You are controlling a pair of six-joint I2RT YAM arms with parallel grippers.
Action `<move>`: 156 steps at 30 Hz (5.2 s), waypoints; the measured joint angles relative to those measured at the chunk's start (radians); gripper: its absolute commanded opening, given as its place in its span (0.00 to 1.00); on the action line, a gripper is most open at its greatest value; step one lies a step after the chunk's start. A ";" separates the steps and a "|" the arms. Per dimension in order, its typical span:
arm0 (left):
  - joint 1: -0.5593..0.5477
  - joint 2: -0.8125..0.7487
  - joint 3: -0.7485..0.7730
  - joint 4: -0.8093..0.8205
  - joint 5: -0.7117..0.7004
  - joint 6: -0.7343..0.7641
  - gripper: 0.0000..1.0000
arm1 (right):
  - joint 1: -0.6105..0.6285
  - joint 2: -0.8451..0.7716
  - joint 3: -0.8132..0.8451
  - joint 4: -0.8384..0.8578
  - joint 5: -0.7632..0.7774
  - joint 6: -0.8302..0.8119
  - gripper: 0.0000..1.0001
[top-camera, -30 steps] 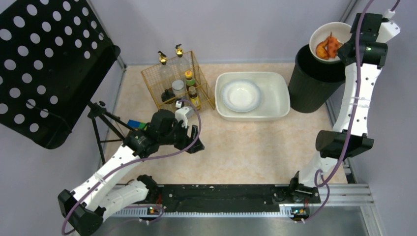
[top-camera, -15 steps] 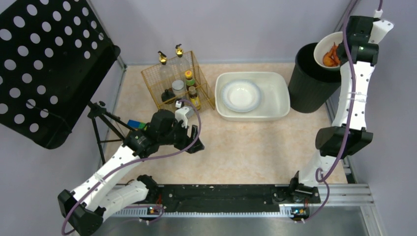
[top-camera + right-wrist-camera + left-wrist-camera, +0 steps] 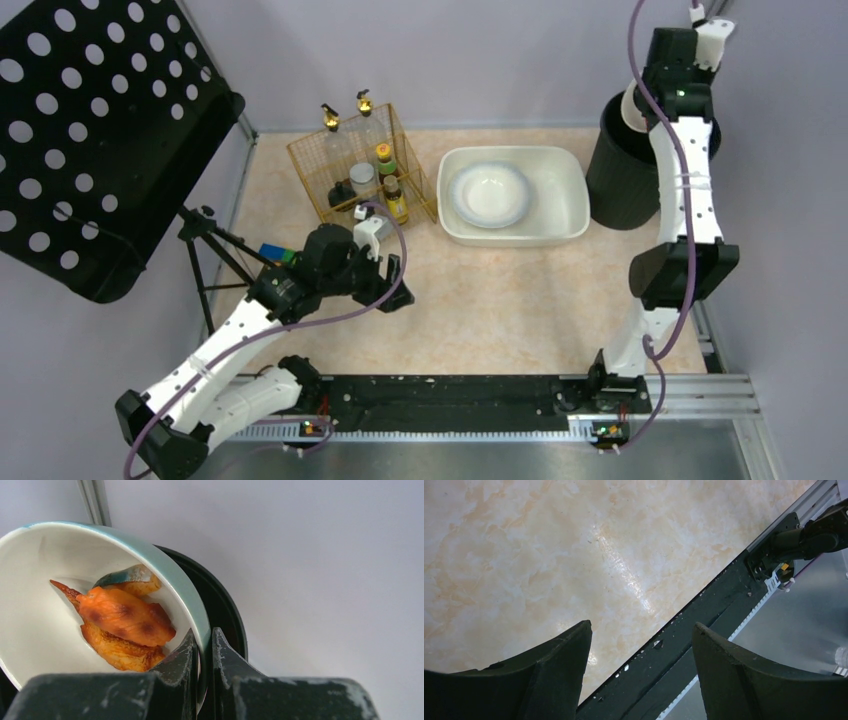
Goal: Clear the kitchen counter
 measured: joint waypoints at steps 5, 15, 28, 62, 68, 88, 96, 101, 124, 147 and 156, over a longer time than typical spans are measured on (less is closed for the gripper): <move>0.000 -0.007 -0.003 0.001 0.003 0.000 0.78 | 0.040 -0.010 -0.126 0.182 0.079 -0.144 0.00; 0.000 -0.016 -0.005 0.000 0.008 0.000 0.77 | 0.121 -0.046 -0.559 0.930 0.260 -0.798 0.00; 0.000 -0.018 -0.005 0.000 0.008 0.000 0.77 | 0.224 -0.044 -0.729 1.840 0.267 -1.485 0.00; -0.020 -0.027 -0.016 0.000 0.007 0.001 0.77 | 0.233 -0.071 -0.973 2.122 -0.058 -1.945 0.00; -0.020 -0.026 -0.016 0.000 0.006 0.001 0.77 | 0.257 -0.071 -0.851 2.145 -0.042 -1.969 0.00; -0.020 0.010 -0.016 -0.008 -0.035 0.008 0.77 | 0.549 -0.182 -0.470 1.587 0.254 -1.336 0.00; -0.020 0.016 -0.016 -0.008 -0.069 0.008 0.77 | 0.584 -0.332 -0.457 0.730 0.072 -0.509 0.00; -0.020 0.016 -0.016 -0.008 -0.076 0.016 0.77 | 0.563 -0.349 -0.455 0.392 -0.113 -0.151 0.00; -0.020 -0.028 -0.016 -0.007 -0.115 0.037 0.84 | 0.367 -0.139 -0.843 0.409 -0.777 0.425 0.00; -0.020 -0.024 -0.016 -0.008 -0.140 0.042 0.99 | 0.365 -0.011 -0.864 0.564 -0.724 0.471 0.00; -0.020 -0.024 -0.016 -0.008 -0.147 0.042 0.99 | 0.365 0.033 -0.864 0.575 -0.687 0.468 0.00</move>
